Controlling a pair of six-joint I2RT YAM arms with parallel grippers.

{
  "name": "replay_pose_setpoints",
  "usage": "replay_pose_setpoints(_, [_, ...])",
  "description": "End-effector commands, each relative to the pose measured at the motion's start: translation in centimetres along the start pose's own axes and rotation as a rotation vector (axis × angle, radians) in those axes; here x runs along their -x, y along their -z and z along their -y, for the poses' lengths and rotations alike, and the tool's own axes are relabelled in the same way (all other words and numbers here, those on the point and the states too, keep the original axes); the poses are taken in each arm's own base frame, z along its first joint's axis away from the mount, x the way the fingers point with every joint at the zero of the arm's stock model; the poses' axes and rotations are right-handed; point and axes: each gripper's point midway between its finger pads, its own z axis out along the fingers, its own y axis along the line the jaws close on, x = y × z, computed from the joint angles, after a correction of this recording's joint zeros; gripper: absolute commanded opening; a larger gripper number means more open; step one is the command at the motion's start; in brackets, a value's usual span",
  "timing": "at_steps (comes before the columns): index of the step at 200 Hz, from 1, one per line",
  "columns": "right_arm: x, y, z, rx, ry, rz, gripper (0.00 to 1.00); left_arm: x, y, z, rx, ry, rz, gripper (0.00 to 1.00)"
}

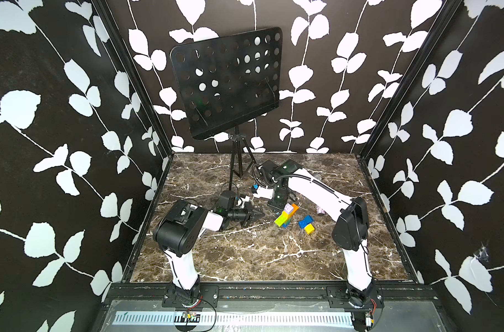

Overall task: Assemble a fork with lego
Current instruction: Assemble the lego brick with the lego brick.

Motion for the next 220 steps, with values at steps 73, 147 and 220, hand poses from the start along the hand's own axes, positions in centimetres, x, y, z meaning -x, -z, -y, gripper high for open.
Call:
replay_pose_setpoints(73, [-2.1, 3.1, -3.3, 0.053, 0.309, 0.129, 0.27, -2.2, -0.7, 2.3, -0.033, -0.007, 0.056, 0.26])
replay_pose_setpoints(147, [-3.0, 2.1, -3.1, -0.008, 0.607, 0.114, 0.26, -4.7, -3.2, 0.5, 0.031, 0.034, 0.086, 0.00])
replay_pose_setpoints(220, [-3.1, 2.4, -3.5, -0.041, 0.659, 0.173, 0.26, -5.7, -4.0, 0.5, -0.117, -0.032, 0.244, 0.00])
